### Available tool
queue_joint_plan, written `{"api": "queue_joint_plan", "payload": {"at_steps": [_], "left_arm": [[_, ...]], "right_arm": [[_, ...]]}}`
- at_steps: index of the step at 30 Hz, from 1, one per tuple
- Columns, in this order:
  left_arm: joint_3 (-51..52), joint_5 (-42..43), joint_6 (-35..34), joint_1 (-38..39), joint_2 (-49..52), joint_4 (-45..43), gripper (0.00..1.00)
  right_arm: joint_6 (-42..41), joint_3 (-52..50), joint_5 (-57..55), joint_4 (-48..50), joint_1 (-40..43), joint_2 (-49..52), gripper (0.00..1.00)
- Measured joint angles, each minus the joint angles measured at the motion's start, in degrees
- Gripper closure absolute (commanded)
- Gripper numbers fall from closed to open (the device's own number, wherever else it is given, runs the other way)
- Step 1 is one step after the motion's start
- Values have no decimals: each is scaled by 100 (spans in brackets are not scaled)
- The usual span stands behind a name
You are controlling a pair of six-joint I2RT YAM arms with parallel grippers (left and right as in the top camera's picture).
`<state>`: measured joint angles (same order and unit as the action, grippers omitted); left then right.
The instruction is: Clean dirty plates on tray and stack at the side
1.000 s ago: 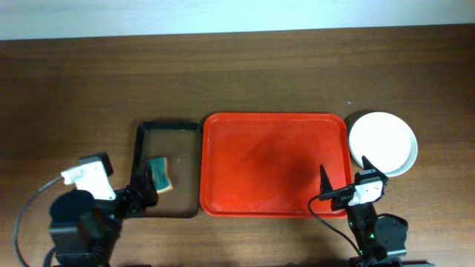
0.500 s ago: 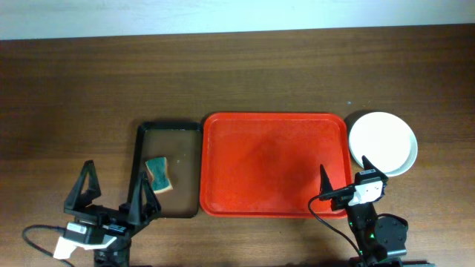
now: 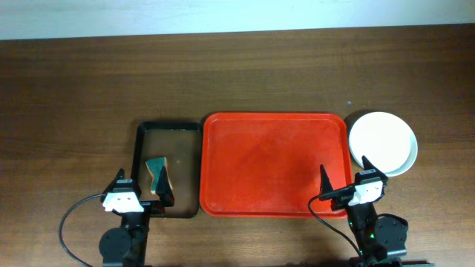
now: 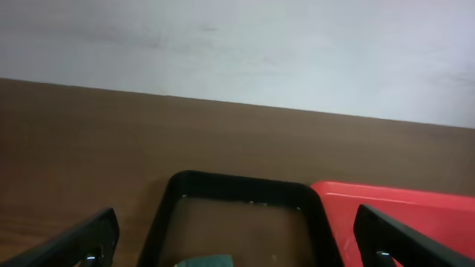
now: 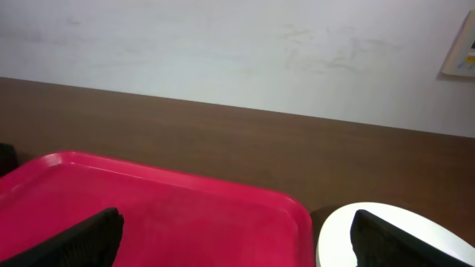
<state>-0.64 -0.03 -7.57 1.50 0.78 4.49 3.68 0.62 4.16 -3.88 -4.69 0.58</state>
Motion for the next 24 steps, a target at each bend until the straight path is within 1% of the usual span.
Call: {"api": "queue_joint_plan", "payload": {"at_steps": [3,24], "left_arm": [[0,-4,118,0,0,0,1],[0,-4,144,0,0,0,1]], "right_arm": [[2,0,0,0,0,0,2],[2,0,0,0,0,0,2]]}}
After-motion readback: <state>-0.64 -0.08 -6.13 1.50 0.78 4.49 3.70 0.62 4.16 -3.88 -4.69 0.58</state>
